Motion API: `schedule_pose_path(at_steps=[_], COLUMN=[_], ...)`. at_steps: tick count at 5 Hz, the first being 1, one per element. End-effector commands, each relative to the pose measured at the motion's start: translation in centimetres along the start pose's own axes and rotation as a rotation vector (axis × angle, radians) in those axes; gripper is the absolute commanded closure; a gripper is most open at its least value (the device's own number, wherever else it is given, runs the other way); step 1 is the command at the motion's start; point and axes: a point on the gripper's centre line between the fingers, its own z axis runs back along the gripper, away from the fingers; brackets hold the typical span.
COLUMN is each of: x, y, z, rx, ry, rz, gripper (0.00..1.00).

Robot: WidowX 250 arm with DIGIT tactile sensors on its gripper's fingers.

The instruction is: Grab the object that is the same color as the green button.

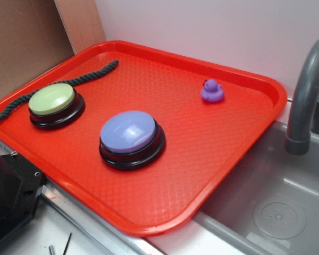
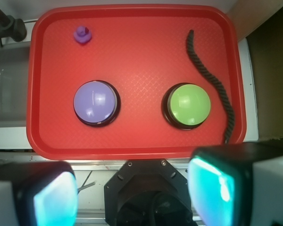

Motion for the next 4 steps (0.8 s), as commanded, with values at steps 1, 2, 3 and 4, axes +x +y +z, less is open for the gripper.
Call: schedule_pose_path(at_steps=[1, 2, 3, 4], x=[0.0, 1.5, 3.3, 5.4], y=[0.0, 2.4, 5.0, 8.3], z=[0.0, -2.2, -4.5, -6.9], rx=[0.000, 0.008, 0.009, 0.017], ry=[0.000, -0.026, -0.052, -0.037], rz=[0.000, 0.005, -0.037, -0.050], gripper=[0.00, 0.00, 0.00, 0.00])
